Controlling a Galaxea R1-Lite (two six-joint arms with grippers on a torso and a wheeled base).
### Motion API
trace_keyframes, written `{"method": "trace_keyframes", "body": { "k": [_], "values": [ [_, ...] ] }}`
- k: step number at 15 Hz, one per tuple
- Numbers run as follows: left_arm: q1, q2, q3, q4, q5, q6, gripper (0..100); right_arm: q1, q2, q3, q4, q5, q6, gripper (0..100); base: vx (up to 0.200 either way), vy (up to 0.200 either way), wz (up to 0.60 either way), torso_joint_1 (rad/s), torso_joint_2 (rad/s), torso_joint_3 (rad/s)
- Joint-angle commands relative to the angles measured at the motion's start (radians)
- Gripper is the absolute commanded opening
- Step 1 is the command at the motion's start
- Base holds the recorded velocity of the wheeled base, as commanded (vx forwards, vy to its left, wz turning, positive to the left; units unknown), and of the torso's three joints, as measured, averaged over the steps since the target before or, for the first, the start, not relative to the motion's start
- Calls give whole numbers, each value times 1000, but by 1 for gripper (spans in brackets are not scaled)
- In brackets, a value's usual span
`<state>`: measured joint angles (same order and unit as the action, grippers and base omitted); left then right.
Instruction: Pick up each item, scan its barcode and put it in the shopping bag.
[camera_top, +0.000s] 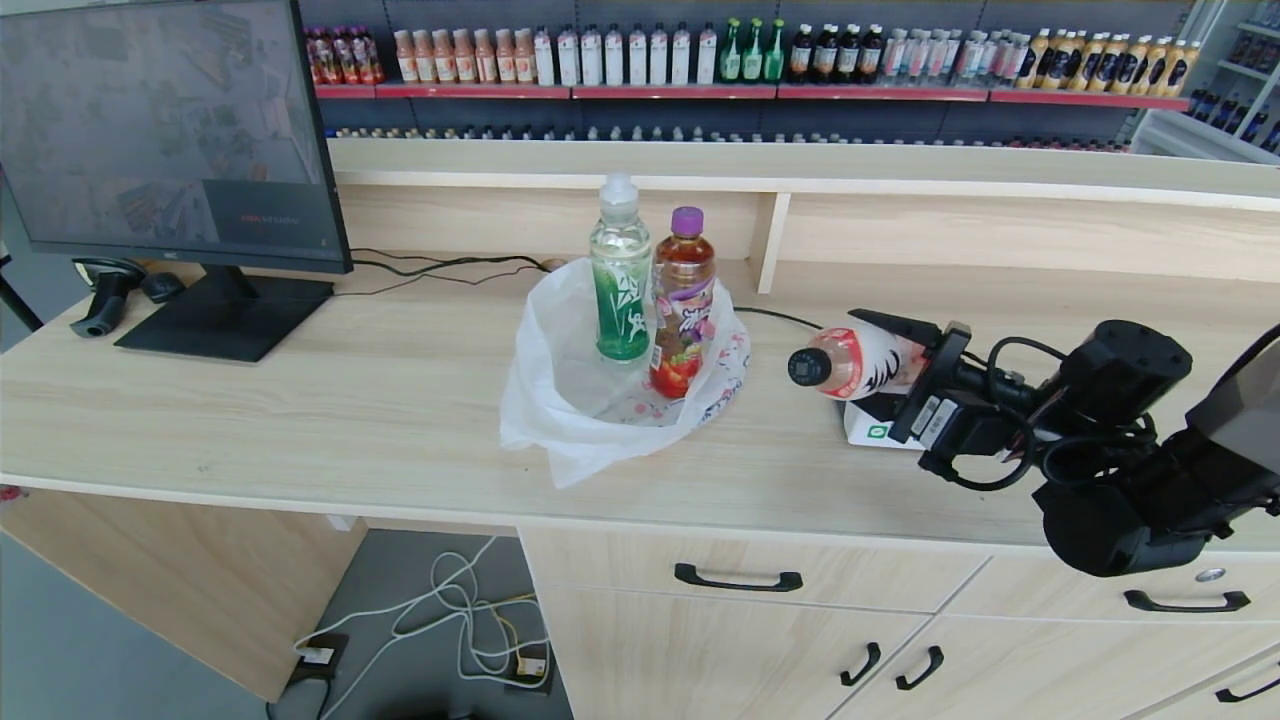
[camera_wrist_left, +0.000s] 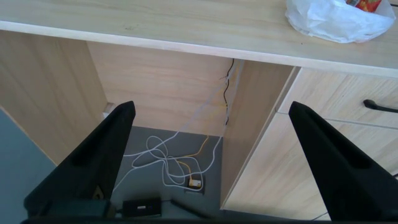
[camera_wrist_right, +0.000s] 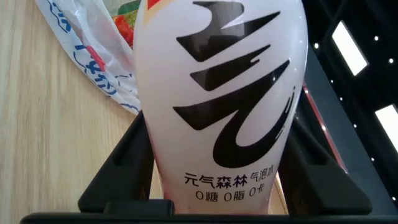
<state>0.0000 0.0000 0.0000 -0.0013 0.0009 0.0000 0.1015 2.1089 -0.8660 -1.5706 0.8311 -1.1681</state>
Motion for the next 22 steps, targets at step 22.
{"method": "trace_keyframes", "body": {
  "k": [22],
  "values": [
    [0, 0, 0, 0, 1, 0, 100, -23, -138, -145, 0, 2, 498, 0, 0, 0, 0, 0, 0, 0]
  ]
}}
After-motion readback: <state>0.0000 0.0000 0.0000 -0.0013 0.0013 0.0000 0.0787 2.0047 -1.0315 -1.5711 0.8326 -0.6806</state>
